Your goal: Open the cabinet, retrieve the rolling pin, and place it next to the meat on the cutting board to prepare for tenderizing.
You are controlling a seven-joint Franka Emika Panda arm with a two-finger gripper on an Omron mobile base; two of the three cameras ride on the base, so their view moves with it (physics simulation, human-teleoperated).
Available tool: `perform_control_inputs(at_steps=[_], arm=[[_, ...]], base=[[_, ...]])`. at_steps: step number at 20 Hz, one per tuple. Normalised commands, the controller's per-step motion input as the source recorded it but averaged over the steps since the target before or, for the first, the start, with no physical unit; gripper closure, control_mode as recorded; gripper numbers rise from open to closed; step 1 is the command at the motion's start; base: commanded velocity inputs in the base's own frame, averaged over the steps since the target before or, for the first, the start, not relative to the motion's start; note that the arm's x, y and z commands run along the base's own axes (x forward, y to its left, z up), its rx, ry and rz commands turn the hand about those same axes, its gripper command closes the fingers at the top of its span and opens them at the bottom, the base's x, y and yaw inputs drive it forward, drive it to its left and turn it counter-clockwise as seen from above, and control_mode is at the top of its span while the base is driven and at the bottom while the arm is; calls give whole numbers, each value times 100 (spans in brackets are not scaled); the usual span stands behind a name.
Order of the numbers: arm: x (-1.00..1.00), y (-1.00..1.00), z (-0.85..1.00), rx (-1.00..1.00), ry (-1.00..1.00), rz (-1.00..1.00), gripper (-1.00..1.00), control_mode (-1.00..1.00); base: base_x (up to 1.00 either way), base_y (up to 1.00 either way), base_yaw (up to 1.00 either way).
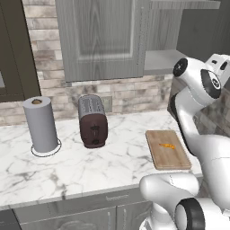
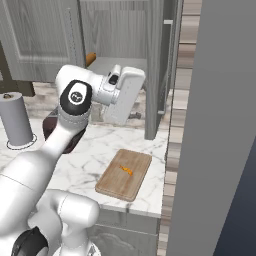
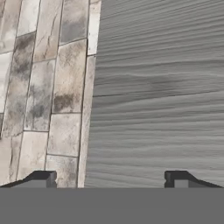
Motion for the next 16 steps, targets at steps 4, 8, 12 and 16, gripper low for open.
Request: perform_control_inputs(at_steps=[4,8,12,16], arm=[[-59,78,-6,2,-2,0,-100,-100],[-54,98,-4,5,-7,0,-100,-100],[-50,69,0,17,-15,0,-100,-100],[-37,41,7,28,-23,0,-100,-100]], base=[[0,0,0],[0,0,0],[0,0,0],[0,0,0]])
